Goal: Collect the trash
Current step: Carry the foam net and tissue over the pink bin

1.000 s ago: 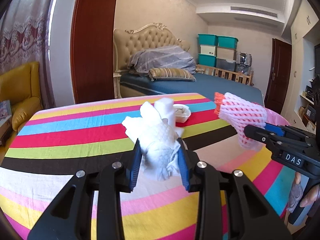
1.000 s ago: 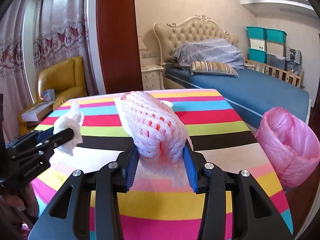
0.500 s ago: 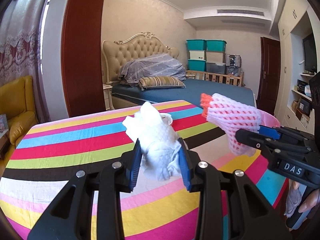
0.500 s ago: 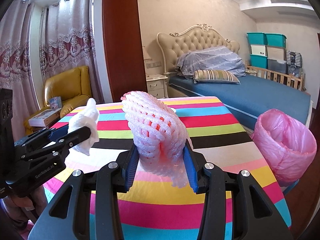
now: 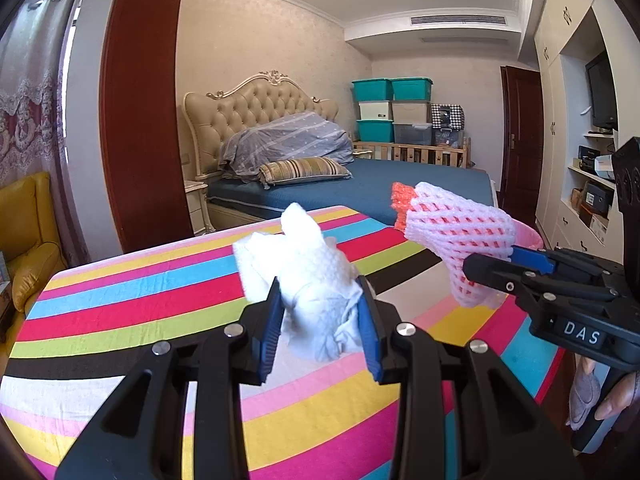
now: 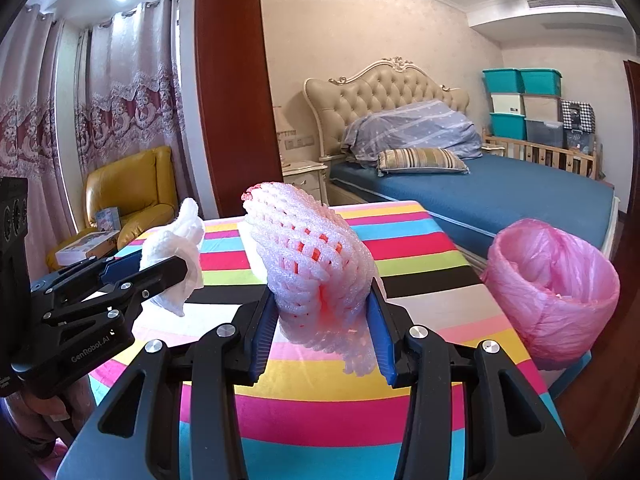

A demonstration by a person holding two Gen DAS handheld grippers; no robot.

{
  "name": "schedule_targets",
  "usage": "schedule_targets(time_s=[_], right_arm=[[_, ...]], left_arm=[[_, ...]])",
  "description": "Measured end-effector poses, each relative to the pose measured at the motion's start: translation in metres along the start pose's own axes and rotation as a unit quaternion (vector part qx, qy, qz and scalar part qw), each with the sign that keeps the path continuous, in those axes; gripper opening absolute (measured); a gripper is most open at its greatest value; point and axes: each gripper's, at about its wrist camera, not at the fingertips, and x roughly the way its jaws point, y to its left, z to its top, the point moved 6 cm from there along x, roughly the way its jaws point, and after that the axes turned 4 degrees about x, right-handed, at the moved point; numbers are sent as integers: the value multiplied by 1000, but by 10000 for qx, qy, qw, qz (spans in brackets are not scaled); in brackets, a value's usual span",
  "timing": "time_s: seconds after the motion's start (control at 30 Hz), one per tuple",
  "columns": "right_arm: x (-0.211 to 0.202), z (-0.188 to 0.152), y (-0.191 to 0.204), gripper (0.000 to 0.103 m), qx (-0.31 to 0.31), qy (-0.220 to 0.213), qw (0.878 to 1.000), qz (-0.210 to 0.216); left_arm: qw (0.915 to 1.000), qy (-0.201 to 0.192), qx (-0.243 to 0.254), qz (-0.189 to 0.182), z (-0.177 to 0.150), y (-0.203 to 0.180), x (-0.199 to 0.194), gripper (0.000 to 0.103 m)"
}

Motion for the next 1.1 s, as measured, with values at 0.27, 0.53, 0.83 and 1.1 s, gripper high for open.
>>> schedule_targets(time_s=[0.27,0.53,0.83,1.1], right_arm=[[-15,5,-35,41,153,-170,9993,-291],[-32,11,-104,42,508,-320,9946,-849],[-44,26,-177,42,802,-508,9859,-1376],[-40,43,-244,43,993,-579,9811,-1556]], left_arm=[[9990,-21,176,-398,9,-25,15,35],[9948,-29,381,-948,29,-68,45,35],[9851,-196,608,-1594,62,-130,83,35],[9747,2,437,-2192,81,-179,134,35]])
